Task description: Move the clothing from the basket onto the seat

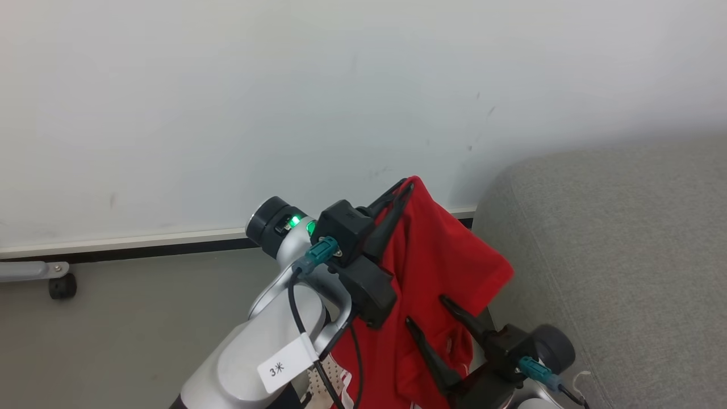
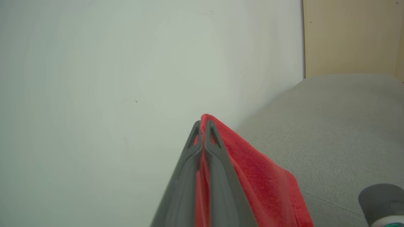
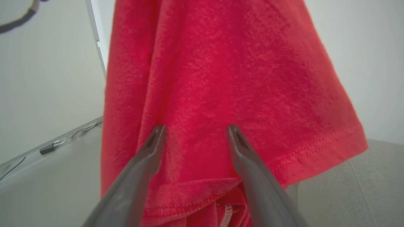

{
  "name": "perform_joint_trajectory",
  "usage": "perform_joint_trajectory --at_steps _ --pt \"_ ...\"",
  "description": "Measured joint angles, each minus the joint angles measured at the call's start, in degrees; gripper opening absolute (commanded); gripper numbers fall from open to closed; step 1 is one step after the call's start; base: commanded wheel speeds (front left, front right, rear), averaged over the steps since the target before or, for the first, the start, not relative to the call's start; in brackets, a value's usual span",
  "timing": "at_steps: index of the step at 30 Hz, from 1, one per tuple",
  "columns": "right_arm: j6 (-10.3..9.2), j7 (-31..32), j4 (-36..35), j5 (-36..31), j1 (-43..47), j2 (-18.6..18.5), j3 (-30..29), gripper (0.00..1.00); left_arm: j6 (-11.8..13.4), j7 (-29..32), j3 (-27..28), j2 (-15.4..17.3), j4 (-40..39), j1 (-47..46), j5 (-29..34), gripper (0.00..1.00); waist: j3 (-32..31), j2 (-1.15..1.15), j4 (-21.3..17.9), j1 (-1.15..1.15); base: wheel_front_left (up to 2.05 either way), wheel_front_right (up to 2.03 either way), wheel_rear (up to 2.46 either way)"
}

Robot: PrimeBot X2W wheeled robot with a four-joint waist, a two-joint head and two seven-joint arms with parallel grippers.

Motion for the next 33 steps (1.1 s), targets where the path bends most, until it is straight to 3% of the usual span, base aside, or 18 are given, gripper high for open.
perform_joint_trajectory --at_steps 13,26,28,29,33 --pt "0.52 0.0 3.1 1.5 -3.6 0.3 4.2 1.00 3.4 3.1 -3.4 0.1 -2.9 -0.1 -3.6 0.00 -0.1 0.00 1.9 0.01 0.00 0.00 0.00" --pt "0.54 0.0 10.1 5.4 -11.7 0.2 9.4 1.00 4.9 4.0 -6.0 0.1 -5.4 -1.3 -5.3 0.00 0.6 0.00 3.0 0.01 0.00 0.00 0.00" --pt "0.46 0.0 10.8 6.1 -12.6 0.2 10.1 0.27 4.9 4.2 -6.3 0.1 -5.5 -1.5 -5.3 0.00 0.8 0.00 3.2 0.01 0.00 0.00 0.00" --pt "0.27 0.0 11.1 6.5 -12.9 0.2 10.4 0.00 5.0 4.2 -6.4 0.1 -5.5 -1.5 -5.4 0.00 0.8 0.00 3.3 0.01 0.00 0.00 0.00" --pt "0.16 0.0 12.1 8.3 -13.8 0.2 10.9 0.00 5.2 4.3 -6.3 0.2 -5.3 -1.5 -5.5 0.00 1.1 0.00 3.6 0.01 0.00 0.00 0.00"
